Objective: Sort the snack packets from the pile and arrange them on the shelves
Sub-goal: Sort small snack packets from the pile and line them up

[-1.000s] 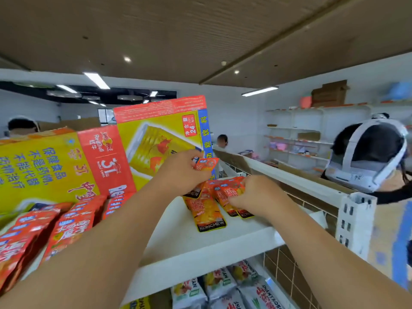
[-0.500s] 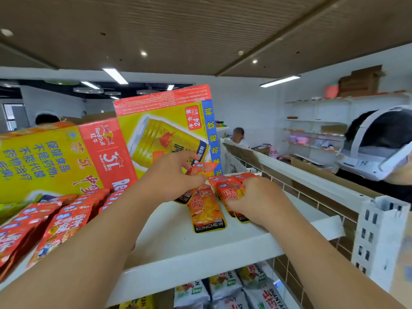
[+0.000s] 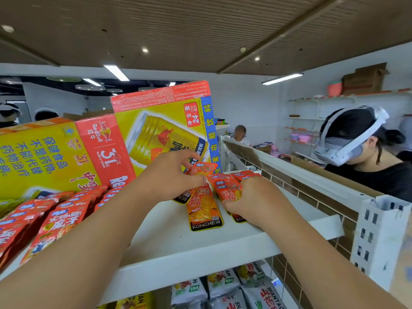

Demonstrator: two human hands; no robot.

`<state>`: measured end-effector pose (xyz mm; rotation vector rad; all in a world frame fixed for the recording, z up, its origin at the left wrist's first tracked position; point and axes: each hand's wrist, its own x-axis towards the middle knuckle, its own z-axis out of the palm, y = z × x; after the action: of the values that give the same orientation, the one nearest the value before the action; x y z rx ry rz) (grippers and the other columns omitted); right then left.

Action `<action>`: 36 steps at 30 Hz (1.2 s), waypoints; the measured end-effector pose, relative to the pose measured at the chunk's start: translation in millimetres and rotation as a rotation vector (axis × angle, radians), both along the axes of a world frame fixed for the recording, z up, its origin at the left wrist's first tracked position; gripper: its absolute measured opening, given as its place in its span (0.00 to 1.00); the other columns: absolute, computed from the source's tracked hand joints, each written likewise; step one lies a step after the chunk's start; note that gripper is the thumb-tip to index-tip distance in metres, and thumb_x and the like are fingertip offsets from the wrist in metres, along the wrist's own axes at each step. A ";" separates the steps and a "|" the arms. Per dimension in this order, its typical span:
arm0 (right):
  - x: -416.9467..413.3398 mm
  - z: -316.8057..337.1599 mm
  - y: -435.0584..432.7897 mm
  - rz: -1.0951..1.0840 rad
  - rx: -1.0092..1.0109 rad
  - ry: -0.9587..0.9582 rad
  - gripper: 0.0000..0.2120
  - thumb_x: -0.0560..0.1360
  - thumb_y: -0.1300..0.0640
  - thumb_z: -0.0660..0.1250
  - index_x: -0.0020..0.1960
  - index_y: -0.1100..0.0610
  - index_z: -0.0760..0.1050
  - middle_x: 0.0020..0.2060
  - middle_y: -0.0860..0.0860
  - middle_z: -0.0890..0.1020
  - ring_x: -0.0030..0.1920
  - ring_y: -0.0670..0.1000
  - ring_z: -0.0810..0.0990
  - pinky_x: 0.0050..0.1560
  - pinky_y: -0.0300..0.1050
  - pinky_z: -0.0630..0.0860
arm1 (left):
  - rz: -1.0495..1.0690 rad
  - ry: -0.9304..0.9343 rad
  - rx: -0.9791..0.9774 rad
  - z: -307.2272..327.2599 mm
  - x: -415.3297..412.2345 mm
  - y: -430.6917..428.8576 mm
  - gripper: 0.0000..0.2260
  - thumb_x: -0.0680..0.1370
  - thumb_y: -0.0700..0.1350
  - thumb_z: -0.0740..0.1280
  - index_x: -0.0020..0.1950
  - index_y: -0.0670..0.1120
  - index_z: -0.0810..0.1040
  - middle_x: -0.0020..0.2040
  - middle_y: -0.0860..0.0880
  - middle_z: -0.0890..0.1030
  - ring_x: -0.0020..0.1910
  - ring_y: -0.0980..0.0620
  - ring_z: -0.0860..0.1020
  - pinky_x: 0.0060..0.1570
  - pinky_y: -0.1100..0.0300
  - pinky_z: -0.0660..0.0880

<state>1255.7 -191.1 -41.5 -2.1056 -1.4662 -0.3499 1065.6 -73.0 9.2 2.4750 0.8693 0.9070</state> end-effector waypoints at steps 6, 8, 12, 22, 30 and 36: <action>-1.9 0.0 -2.3 -0.010 -0.019 0.006 0.20 0.66 0.35 0.63 0.38 0.53 0.76 0.30 0.51 0.78 0.30 0.48 0.77 0.30 0.45 0.74 | 0.007 -0.013 -0.006 -1.7 0.3 -2.6 0.26 0.72 0.57 0.76 0.68 0.61 0.75 0.55 0.59 0.77 0.44 0.59 0.78 0.40 0.61 0.73; -2.5 0.8 -3.3 -0.019 -0.038 0.020 0.19 0.66 0.36 0.65 0.38 0.52 0.76 0.31 0.51 0.78 0.31 0.48 0.77 0.30 0.44 0.73 | 0.011 -0.020 -0.008 -2.4 0.8 -2.6 0.26 0.72 0.57 0.77 0.68 0.61 0.75 0.55 0.59 0.77 0.45 0.59 0.78 0.40 0.61 0.73; -6.5 7.5 -9.7 -0.067 0.015 -0.092 0.18 0.69 0.33 0.65 0.39 0.48 0.75 0.37 0.47 0.79 0.37 0.48 0.77 0.31 0.43 0.66 | -0.003 -0.040 0.009 -3.0 2.0 -6.5 0.24 0.72 0.55 0.77 0.67 0.61 0.75 0.54 0.60 0.77 0.41 0.61 0.78 0.37 0.64 0.71; -48.3 39.2 14.8 0.153 0.110 -0.007 0.12 0.79 0.53 0.61 0.58 0.55 0.78 0.46 0.53 0.81 0.47 0.54 0.79 0.46 0.50 0.78 | -0.012 -0.184 0.172 3.1 -0.7 -13.3 0.23 0.72 0.47 0.78 0.65 0.57 0.78 0.44 0.67 0.75 0.42 0.77 0.73 0.37 0.76 0.70; -46.8 53.0 36.5 0.161 0.225 0.230 0.22 0.67 0.34 0.63 0.53 0.48 0.78 0.41 0.47 0.82 0.40 0.47 0.80 0.36 0.45 0.75 | -0.175 -0.353 -0.132 4.5 1.1 -9.0 0.24 0.75 0.35 0.69 0.63 0.60 0.77 0.50 0.64 0.84 0.46 0.59 0.83 0.38 0.63 0.77; -30.0 57.5 32.4 0.071 0.249 0.194 0.14 0.71 0.47 0.71 0.53 0.51 0.77 0.41 0.49 0.81 0.40 0.51 0.79 0.33 0.42 0.69 | -0.252 -0.312 -0.229 1.3 3.1 -13.7 0.30 0.70 0.43 0.64 0.73 0.54 0.75 0.55 0.50 0.86 0.55 0.47 0.84 0.48 0.43 0.79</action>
<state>1225.7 -158.7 16.1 -1.8310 -1.3093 -0.2767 1068.7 -86.7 10.5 2.1140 0.5114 1.0053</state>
